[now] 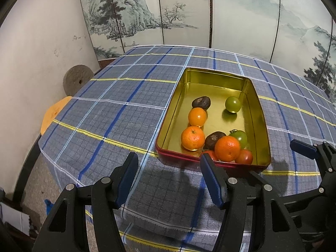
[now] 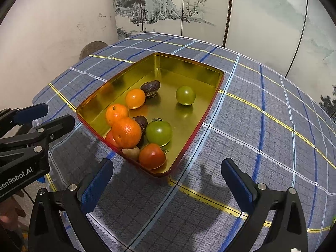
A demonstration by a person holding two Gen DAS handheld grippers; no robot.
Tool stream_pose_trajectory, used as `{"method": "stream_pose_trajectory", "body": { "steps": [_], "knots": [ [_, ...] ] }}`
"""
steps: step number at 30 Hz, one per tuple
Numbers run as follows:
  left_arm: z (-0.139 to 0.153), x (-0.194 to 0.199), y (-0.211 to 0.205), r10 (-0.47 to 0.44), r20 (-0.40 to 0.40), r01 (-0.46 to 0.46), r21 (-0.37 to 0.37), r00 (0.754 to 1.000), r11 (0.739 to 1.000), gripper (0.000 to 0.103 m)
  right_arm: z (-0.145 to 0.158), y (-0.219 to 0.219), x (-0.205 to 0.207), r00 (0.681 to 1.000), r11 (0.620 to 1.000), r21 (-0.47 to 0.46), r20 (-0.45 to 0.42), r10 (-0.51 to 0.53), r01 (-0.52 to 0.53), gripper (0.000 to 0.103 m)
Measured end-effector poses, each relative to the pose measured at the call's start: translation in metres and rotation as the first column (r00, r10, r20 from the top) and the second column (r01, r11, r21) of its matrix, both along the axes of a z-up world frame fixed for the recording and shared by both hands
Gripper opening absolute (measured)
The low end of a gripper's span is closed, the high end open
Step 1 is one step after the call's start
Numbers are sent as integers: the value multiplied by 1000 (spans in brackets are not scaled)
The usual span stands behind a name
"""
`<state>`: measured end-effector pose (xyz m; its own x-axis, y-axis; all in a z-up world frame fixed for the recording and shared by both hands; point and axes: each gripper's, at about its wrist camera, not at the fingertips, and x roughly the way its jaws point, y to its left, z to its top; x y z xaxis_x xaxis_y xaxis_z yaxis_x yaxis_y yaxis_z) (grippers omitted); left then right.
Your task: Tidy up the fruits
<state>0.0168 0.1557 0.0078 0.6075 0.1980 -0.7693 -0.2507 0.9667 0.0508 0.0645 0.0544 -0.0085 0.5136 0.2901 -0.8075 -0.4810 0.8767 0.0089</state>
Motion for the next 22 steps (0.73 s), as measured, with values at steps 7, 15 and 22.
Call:
{"method": "stream_pose_trajectory", "body": {
  "steps": [7,15,22],
  "knots": [
    [2,-2,-3,-6,2,6,0,1000,1000,62,-1,0,-1,1000,1000,-6,0,-1,1,102],
    [2,-4,-6,-17,-2,17,-10,1000,1000,62,-1,0,-2,1000,1000,-7,0,-2,2,102],
    [1,-6,-10,-33,-1,33,-13,999,999,70,-3,-1,-3,1000,1000,-9,-4,-6,5,102]
  ]
}}
